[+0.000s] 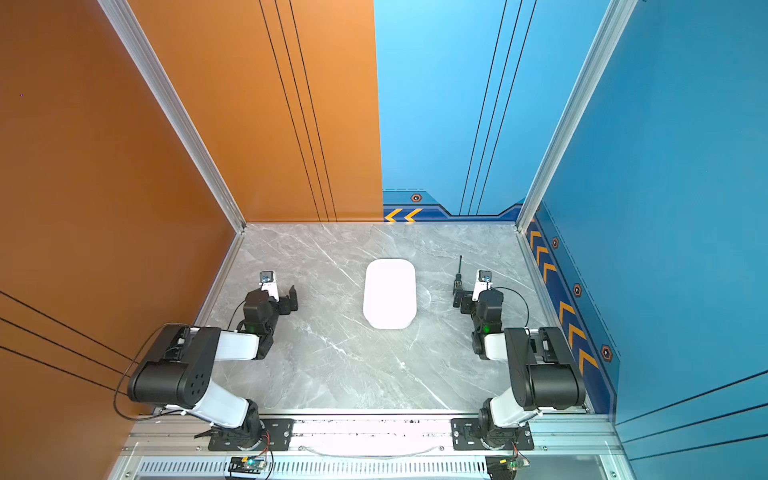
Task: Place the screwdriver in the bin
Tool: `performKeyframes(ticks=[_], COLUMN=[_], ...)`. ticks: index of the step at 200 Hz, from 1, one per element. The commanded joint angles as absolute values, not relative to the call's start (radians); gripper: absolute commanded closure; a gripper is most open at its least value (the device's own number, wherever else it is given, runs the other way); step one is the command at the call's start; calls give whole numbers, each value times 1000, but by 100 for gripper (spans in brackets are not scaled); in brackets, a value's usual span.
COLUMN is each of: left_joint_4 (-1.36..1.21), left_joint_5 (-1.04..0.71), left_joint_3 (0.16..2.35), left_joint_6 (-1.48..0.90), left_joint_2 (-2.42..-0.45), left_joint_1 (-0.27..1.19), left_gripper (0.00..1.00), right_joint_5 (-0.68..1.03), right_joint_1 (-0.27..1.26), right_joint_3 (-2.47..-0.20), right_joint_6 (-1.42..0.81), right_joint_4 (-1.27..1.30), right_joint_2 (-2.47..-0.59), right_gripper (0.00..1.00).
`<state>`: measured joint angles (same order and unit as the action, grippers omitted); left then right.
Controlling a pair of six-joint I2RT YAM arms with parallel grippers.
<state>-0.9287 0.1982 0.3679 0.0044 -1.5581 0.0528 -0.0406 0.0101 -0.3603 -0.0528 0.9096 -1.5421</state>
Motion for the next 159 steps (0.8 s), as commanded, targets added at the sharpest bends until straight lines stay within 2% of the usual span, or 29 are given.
performKeyframes(ticks=[1,89,121,159], left_joint_4=[-936,-936,-936,-933], left_joint_5=[186,153,150,146], left_joint_3=[375,374,375,377], left_joint_6=[17,27,27,27], left_joint_2=[-1565,-1564,-1564,-1561], left_joint_1=[49,46,45,44], left_gripper=[2,2,2,2], right_joint_5=[-50,-22,-159,-149], right_joint_1=[6,7,15,20], right_joint_3=[-374,-380,-478,-536], right_joint_6=[-64,-52,-91,-113], right_joint_4=[907,883,583,373], right_joint_2=[-1548,-1528,-1391,-1186], right_gripper=[0,0,0,0])
